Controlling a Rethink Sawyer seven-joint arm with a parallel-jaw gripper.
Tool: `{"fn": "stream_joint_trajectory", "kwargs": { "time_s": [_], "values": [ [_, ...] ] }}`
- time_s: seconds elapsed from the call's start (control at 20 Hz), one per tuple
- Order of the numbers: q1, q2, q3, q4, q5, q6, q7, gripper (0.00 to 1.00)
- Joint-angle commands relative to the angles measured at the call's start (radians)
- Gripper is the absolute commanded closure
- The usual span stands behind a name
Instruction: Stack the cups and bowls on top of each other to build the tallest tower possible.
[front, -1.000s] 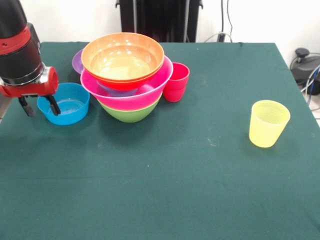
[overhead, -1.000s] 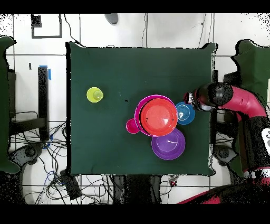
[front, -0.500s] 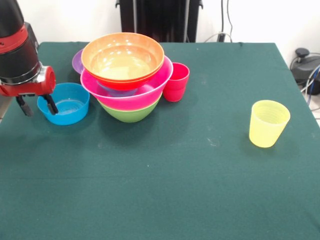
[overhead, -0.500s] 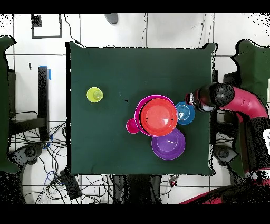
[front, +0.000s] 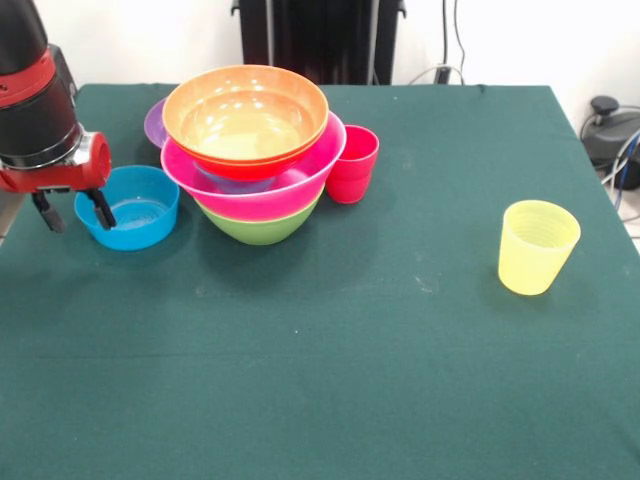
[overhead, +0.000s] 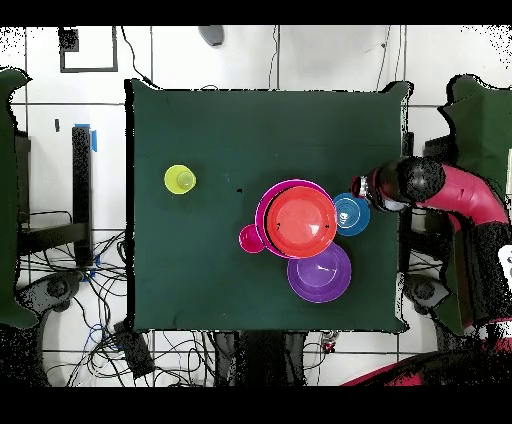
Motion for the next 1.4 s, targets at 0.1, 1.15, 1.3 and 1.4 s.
{"fn": "stream_joint_trajectory", "kwargs": {
  "time_s": [0.1,1.15,1.3,1.4],
  "values": [
    [0.0,0.058,0.016,0.056,-0.088,0.012,-0.342,0.0],
    [-0.039,0.039,0.038,0.116,-0.133,0.02,-0.425,0.0],
    [-0.041,0.038,0.04,0.119,-0.144,0.02,-0.422,0.0],
    [-0.04,0.044,0.039,0.112,-0.149,0.018,-0.419,0.0]
  ]
}}
